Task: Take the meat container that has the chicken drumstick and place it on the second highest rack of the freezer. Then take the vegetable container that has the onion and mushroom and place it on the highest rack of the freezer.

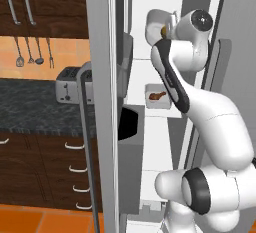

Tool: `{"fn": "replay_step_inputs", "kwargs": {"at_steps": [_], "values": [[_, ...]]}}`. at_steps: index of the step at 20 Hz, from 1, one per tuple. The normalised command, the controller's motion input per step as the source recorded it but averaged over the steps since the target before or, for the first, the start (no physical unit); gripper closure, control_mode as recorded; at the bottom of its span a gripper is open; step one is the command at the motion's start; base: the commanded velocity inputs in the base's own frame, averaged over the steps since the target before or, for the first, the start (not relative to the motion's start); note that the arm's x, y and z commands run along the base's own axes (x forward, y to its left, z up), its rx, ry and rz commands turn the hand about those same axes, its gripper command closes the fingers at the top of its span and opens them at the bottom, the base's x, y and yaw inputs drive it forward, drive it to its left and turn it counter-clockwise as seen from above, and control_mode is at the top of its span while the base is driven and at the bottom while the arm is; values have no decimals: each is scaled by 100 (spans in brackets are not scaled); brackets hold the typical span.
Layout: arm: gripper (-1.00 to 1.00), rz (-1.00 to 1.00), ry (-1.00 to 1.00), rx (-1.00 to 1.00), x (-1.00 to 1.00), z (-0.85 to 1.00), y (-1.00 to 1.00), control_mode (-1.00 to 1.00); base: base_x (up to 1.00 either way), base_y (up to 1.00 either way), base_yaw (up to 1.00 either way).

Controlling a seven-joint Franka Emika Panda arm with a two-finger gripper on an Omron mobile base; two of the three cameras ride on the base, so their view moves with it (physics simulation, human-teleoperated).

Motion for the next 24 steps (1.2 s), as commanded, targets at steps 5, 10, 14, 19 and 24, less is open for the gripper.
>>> {"fn": "replay_step_inputs", "kwargs": {"at_steps": [5, 10, 14, 19, 24], "values": [[100, 0, 0, 0, 31, -6, -19, -100, 0, 0, 0], [100, 0, 3, 0, 19, -22, -2, -100, 0, 0, 0], [100, 0, 6, 0, 9, -20, 0, -100, 0, 0, 0], [100, 0, 2, 0, 29, -8, 0, -100, 0, 0, 0], [100, 0, 0, 0, 53, 0, 0, -100, 0, 0, 0]]}}
